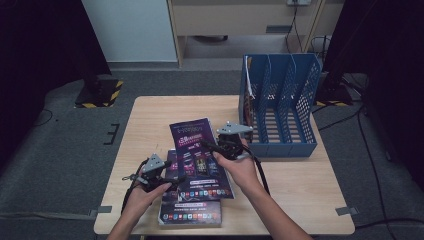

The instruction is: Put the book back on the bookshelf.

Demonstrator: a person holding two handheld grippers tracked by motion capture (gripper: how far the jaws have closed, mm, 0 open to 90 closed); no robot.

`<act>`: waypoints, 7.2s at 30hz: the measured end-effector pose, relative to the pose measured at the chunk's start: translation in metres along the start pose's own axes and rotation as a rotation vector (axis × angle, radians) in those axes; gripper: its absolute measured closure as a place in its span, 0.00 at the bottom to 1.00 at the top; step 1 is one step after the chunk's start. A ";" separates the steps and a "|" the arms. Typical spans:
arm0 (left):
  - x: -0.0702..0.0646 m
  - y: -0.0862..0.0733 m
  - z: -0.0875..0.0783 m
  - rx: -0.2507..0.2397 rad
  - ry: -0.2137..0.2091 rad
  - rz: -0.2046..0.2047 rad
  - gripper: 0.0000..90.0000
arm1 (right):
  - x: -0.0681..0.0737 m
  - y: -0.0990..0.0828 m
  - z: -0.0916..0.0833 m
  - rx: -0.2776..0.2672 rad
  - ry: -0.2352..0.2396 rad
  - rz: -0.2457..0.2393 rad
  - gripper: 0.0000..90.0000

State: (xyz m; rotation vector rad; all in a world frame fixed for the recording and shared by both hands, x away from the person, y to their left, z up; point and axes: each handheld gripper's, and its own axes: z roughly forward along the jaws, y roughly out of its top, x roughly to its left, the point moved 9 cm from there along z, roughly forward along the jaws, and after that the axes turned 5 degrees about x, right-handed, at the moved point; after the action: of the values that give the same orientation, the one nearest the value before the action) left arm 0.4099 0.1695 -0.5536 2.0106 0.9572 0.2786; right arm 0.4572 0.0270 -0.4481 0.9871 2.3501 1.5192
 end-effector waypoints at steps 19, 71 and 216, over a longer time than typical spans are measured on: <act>-0.001 0.000 0.007 0.004 -0.039 -0.008 0.22 | 0.019 0.024 -0.005 -0.097 0.065 -0.046 0.92; 0.021 0.022 -0.032 -0.081 0.099 0.078 0.84 | 0.023 0.029 -0.017 -0.164 0.123 -0.142 0.84; 0.054 -0.002 -0.028 0.050 0.315 0.014 0.06 | -0.070 0.017 -0.216 -0.345 -0.095 0.000 0.91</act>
State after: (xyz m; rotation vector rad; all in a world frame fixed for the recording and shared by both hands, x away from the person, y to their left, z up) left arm 0.4315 0.2264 -0.5468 2.0570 1.1534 0.5972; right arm 0.4159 -0.1729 -0.3471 0.9480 1.9354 1.7568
